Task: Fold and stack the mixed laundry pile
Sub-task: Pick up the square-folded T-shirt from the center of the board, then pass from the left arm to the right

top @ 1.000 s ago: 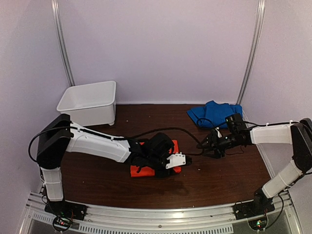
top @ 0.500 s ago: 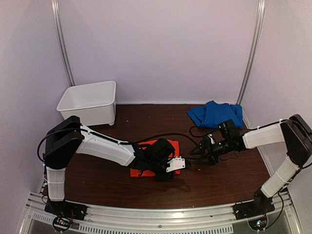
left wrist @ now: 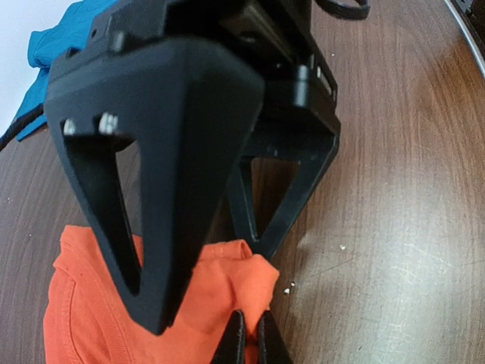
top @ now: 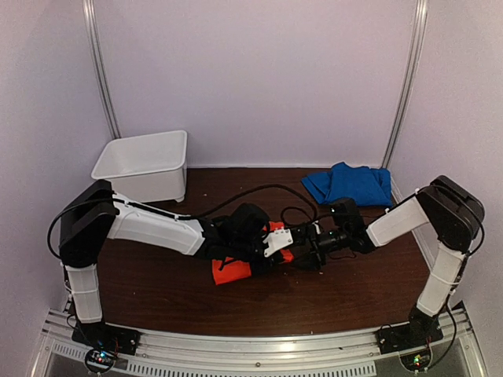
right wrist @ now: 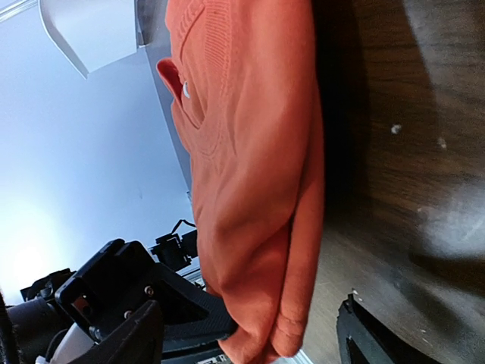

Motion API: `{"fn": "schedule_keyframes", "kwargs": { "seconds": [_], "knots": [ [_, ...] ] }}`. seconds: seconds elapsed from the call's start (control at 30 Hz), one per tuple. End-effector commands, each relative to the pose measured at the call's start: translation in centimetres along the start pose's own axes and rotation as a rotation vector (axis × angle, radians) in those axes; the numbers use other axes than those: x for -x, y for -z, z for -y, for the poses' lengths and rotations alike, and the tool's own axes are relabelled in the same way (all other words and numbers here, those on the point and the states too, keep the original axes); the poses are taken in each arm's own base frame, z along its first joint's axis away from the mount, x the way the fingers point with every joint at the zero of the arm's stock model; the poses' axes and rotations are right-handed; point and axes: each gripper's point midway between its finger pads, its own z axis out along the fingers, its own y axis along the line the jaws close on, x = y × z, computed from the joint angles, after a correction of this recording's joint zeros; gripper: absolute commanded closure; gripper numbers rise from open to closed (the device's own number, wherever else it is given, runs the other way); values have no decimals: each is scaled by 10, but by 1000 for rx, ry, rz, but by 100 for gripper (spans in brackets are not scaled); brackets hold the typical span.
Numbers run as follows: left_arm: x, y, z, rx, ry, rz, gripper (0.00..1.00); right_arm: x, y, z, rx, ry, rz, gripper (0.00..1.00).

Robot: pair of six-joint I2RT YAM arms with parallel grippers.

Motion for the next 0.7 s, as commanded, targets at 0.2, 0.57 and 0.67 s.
{"fn": "schedule_keyframes", "kwargs": {
  "seconds": [0.2, 0.57, 0.67],
  "knots": [
    [38, 24, -4, -6, -6, 139, 100, 30, -32, -25, 120, -39, 49, 34],
    [30, 35, 4, -31, -2, 141, 100, 72, -59, -13, 81, -36, 100, 68],
    [25, 36, 4, -25, 8, 130, 100, 81, -63, -10, 46, -12, 112, 87]
  ]
}}
